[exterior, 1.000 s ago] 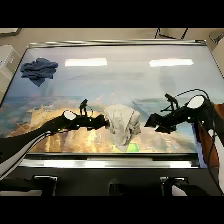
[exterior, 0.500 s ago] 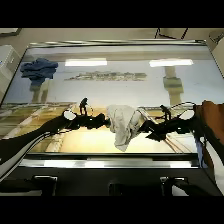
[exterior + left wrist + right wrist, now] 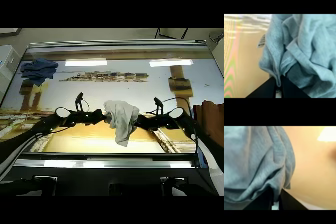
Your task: Fold the clothes and pants, and hang the long-sleeved shirts on hangers.
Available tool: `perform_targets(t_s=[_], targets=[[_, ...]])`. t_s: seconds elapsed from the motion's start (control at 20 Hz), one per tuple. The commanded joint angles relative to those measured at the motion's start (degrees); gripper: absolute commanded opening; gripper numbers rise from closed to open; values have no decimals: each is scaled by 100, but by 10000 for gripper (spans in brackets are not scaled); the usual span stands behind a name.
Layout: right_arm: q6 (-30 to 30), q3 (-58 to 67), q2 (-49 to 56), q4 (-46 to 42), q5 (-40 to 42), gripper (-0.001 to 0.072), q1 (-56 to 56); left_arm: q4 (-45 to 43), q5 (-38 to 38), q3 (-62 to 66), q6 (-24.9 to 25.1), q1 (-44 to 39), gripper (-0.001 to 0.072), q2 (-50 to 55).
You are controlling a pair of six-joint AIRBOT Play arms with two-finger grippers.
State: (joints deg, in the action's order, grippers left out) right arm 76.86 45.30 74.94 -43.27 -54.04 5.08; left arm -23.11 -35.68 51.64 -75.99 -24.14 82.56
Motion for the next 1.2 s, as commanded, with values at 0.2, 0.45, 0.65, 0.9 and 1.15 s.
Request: perform_targets(t_s=[0.2,0.45,0.65,0.9,1.15], targets=[[824,2728,-1270,-2750,-223,40,66,0,-861,1182,872,1320,29,-1762],[1547,3926,-2100,-4166,-1021,41,66,-455,-988,1628,743,2131,28,-3357],[1602,3923,-2420,-4098,-2319,41,66,-1958,-2269,1617,-83,2291,29,-3792],[1657,2594,-2409,-3807,-3530,41,66,-2911,-3285,492,-352,2127,28,-3792],[1394,431,-2328,-3270,-1797,42,72,-2940,-2732,-1132,-579,2120,28,-3753]])
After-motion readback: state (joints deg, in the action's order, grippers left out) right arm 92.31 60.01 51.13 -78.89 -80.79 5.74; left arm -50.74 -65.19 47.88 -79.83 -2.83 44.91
